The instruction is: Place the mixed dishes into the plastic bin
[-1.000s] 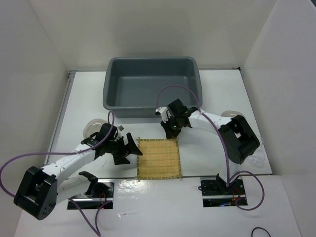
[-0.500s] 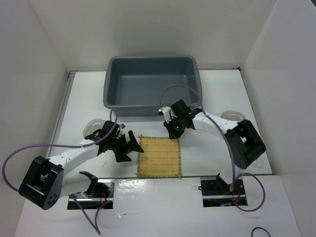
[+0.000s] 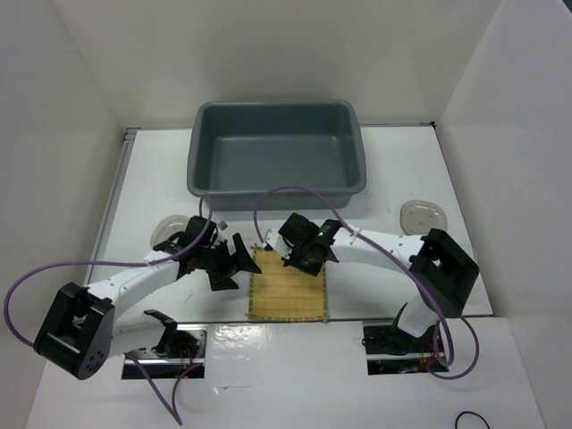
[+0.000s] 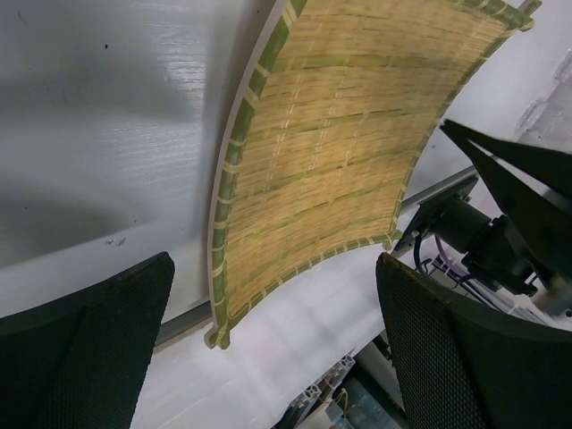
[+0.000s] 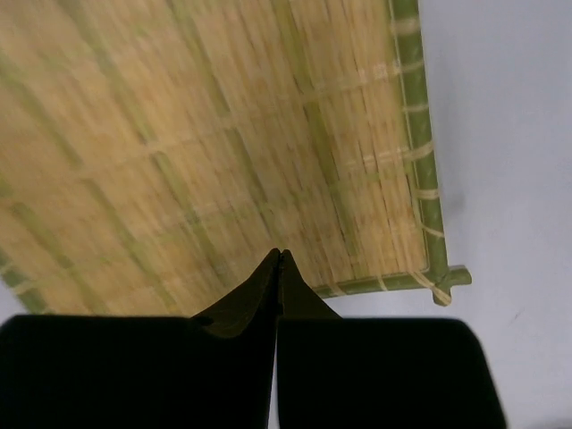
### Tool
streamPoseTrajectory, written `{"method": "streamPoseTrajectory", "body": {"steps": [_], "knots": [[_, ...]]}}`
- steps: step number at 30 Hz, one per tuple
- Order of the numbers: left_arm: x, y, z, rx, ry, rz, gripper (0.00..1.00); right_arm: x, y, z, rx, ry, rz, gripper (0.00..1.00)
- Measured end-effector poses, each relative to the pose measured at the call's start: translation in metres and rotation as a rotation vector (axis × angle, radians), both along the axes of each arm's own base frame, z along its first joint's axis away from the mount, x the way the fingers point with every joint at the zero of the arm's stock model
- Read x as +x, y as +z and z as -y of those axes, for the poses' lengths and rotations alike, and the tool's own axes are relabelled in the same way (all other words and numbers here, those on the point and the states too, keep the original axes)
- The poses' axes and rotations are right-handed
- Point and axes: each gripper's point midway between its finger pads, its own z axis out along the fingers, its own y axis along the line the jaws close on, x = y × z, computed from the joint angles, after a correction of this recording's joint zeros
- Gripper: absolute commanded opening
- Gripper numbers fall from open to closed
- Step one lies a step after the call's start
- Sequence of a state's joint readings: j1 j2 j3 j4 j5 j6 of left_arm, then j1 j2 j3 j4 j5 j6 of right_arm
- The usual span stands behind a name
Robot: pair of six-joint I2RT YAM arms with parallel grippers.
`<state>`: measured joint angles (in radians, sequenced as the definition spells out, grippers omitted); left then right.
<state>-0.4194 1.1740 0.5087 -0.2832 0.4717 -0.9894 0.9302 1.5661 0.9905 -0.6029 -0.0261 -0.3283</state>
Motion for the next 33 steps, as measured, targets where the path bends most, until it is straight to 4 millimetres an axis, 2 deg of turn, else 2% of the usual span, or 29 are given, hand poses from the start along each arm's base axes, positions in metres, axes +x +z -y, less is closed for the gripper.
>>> {"method": "streamPoseTrajectory", "body": {"steps": [5,13,18,24,29,33], "knots": [[0.001,0.001,0.0,0.002,0.002,0.004,1.0,0.009,-0.031,0.027,-0.176,-0.033,0.035,0.0],[0.008,0.001,0.003,0.007,-0.013,0.013,1.0,0.025,-0.035,0.045,-0.275,-0.056,0.151,0.0],[0.013,-0.001,0.009,-0.021,-0.026,0.015,1.0,0.028,-0.035,0.046,-0.284,-0.061,0.169,0.0],[0.019,-0.003,0.026,-0.099,-0.089,0.028,1.0,0.028,-0.035,0.046,-0.28,-0.062,0.169,0.0],[0.018,-0.013,0.046,-0.151,-0.197,0.033,0.99,0.028,-0.035,0.045,-0.276,-0.062,0.168,0.0],[0.015,-0.014,0.064,-0.219,-0.274,0.056,0.96,0.027,-0.035,0.045,-0.263,-0.062,0.166,0.0]]}}
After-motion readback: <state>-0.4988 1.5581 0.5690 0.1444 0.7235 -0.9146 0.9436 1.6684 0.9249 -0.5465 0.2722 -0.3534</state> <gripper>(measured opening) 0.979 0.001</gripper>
